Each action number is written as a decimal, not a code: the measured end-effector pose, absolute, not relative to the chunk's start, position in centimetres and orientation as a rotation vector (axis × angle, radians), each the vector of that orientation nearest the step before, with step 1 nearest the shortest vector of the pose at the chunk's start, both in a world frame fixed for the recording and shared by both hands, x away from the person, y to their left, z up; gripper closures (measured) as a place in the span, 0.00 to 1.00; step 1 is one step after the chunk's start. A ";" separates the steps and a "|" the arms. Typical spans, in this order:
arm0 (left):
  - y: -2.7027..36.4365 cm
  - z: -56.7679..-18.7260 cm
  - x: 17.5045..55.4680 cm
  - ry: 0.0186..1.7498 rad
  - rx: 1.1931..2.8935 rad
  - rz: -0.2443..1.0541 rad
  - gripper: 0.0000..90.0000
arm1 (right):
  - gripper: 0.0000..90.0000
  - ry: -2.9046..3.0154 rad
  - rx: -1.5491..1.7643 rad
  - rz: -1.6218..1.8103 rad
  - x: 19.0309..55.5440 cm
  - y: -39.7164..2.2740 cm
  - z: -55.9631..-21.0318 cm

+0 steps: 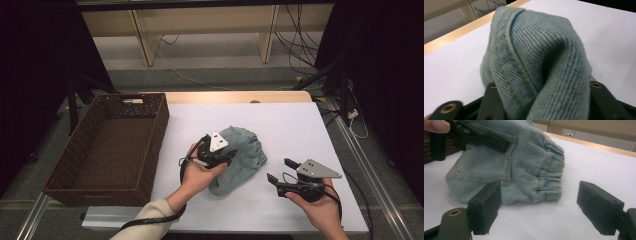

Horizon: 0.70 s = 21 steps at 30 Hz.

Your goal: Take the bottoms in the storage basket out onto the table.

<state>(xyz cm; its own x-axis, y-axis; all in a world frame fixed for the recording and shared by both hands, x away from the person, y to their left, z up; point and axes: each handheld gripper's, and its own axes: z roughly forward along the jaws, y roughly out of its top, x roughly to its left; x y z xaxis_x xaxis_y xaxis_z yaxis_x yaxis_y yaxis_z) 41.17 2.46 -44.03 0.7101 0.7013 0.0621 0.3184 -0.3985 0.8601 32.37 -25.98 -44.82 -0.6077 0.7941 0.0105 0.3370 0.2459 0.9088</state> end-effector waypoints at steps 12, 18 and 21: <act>2.1 -43.6 41.0 0.818 2.013 0.521 0.18 | 0.23 2.069 1.036 1.331 32.4 -26.1 -44.8; 2.1 -43.0 40.7 0.790 2.035 0.518 0.13 | 0.23 2.069 1.036 1.330 32.4 -26.1 -44.8; 2.2 -42.6 40.5 0.779 2.039 0.528 0.11 | 0.23 2.068 1.036 1.330 32.4 -26.1 -44.8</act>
